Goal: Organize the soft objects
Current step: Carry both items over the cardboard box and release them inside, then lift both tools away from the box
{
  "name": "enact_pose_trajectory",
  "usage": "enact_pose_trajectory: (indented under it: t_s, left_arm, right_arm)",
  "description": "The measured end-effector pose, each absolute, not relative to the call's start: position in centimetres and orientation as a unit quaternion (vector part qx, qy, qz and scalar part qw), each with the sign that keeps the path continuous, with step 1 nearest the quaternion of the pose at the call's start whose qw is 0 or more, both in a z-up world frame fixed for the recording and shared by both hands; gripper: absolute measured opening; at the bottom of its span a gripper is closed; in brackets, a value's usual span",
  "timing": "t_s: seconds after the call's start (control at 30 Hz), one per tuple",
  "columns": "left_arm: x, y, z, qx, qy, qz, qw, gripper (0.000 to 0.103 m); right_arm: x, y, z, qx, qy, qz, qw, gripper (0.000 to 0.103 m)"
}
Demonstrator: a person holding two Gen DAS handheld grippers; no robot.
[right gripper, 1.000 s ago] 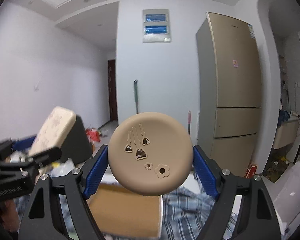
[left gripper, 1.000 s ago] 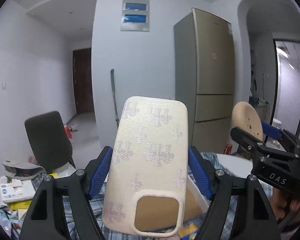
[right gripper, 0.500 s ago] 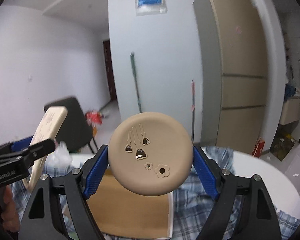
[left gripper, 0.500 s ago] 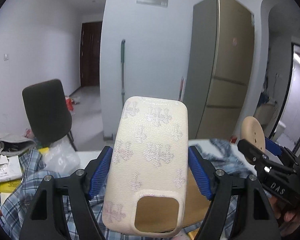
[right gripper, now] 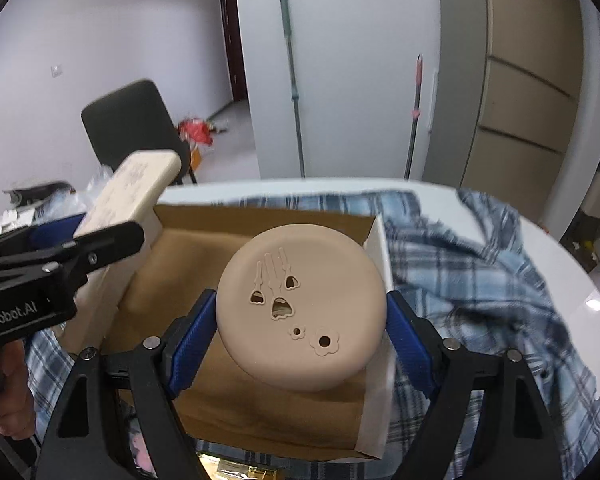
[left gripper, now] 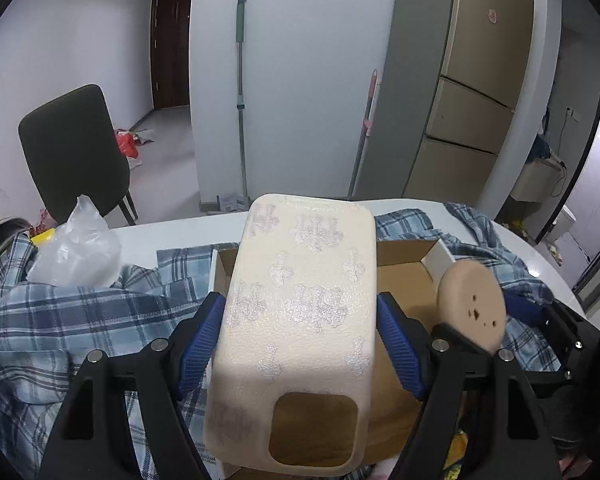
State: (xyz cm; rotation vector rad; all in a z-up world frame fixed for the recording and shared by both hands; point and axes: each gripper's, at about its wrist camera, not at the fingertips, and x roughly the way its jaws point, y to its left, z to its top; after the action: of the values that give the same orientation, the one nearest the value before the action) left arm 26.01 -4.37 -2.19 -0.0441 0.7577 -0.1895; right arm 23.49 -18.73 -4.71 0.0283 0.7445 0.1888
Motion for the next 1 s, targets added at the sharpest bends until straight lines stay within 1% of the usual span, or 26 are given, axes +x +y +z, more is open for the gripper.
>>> enact_pose_trajectory:
  t_s: [0.17, 0.27, 0.3, 0.33, 0.43, 0.63, 0.77, 1.0]
  left_arm:
    - [25.9, -5.0, -3.3, -0.021, 0.376, -0.09, 0.922, 0.078]
    - [26.3, -5.2, -3.4, -0.02, 0.382, -0.091, 0.919, 0.08]
    - [26.3, -5.1, -3.6, -0.02, 0.386, -0.092, 0.918, 0.088]
    - [26.4, -5.2, -3.7, -0.022, 0.39, -0.093, 0.916, 0.091]
    - [26.4, -5.0, -3.7, -0.03, 0.394, -0.085, 0.915, 0.091]
    - [25.9, -4.5, -2.8, -0.042, 0.382, -0.086, 0.919, 0.091]
    - [24.6, -4.6, -0.6, -0.033, 0.357, -0.082, 0.93, 0.091]
    - [19.3, -5.0, 7.3, -0.026, 0.273, -0.088, 0.958, 0.091]
  right_arm:
    - [24.0, -17.6, -6.2, 0.004, 0.385, 0.107, 0.917, 0.081]
    - [23.8, -17.2, -6.5, 0.001, 0.393, 0.113, 0.913, 0.082]
    - [23.7, -17.0, -6.4, -0.001, 0.394, 0.116, 0.912, 0.083]
    - [23.7, -16.8, -6.4, -0.004, 0.395, 0.121, 0.911, 0.083]
    - [23.4, -16.5, -6.3, -0.015, 0.39, 0.118, 0.913, 0.085]
    - [23.3, -17.0, -5.1, -0.017, 0.375, 0.112, 0.92, 0.085]
    - [21.9, -16.8, -1.9, -0.035, 0.341, 0.114, 0.932, 0.085]
    - [17.3, -17.6, 4.5, -0.031, 0.283, 0.121, 0.951, 0.085]
